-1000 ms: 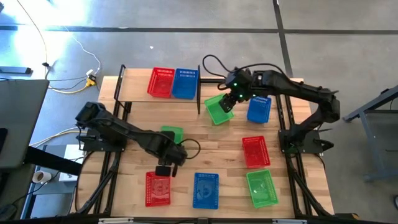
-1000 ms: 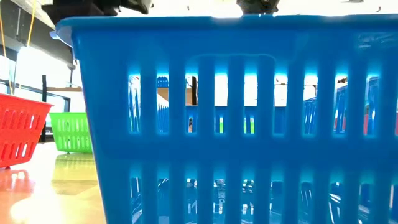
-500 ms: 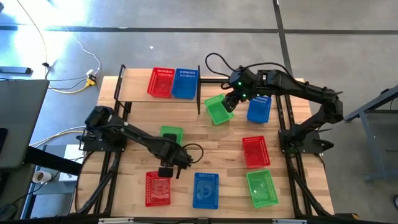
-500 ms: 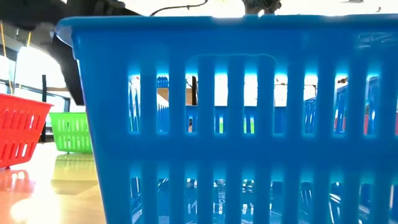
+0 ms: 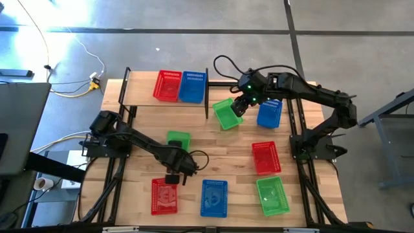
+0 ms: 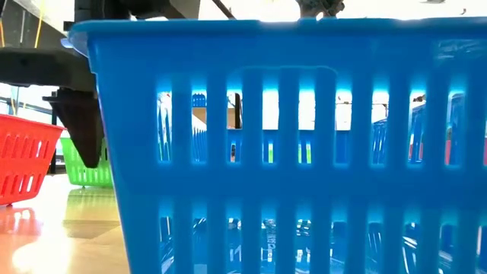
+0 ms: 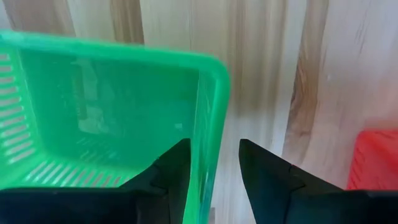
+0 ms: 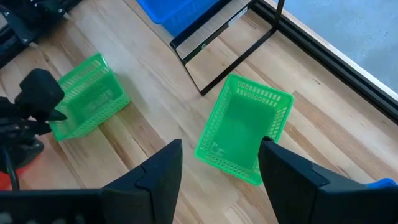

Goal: Stack baskets on shelf by color
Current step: Put the middle left green basket on the shelf

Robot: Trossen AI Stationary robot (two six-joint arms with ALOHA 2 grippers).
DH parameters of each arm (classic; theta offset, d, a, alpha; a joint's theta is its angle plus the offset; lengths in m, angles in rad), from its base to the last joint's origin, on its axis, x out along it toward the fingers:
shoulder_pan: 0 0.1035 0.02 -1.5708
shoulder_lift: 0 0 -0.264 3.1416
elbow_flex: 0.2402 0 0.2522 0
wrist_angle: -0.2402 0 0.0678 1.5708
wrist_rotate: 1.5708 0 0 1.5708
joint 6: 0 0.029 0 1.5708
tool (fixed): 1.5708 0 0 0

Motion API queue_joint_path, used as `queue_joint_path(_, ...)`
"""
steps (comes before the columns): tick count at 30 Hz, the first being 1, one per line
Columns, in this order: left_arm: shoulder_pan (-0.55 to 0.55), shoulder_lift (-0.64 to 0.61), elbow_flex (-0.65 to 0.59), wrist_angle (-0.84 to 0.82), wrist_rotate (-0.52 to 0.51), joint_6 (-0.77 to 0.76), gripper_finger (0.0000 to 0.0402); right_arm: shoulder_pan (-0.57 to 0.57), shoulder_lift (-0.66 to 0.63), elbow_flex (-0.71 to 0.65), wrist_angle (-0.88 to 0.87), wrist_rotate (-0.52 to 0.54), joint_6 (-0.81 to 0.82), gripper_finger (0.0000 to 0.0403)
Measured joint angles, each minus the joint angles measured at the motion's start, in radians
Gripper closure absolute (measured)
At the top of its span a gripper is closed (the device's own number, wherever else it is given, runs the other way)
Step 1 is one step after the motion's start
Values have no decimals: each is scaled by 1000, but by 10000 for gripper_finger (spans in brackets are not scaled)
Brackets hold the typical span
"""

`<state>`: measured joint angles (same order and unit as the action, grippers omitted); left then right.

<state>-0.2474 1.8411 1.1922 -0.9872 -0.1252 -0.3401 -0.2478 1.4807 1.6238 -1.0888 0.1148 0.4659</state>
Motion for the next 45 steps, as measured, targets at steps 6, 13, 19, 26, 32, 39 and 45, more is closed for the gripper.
queue_joint_path(6, 0, -1, -1, 3, -8, 36, 319, 0, 0, 0, 0, -1, 0, 208)
queue_joint_path(13, 0, -1, -1, 7, -11, 76, 395, 0, 0, 0, 0, 7, 0, 208)
queue_joint_path(19, -10, -10, 0, 3, 10, 75, 399, 0, 0, 0, 0, 8, -3, 208)
queue_joint_path(26, -40, -68, 2, -18, 13, 19, 401, 0, 0, 0, 1, 8, -3, 208)
queue_joint_path(32, -72, -155, 2, -49, -4, -36, 401, 0, 0, 0, 1, 11, -3, 208)
queue_joint_path(39, -116, -286, 4, -118, -23, -85, 401, 0, 1, 0, 1, 11, -3, 208)
queue_joint_path(45, -138, -399, 4, -249, -66, -109, 401, 0, 1, 0, 1, 12, -3, 208)
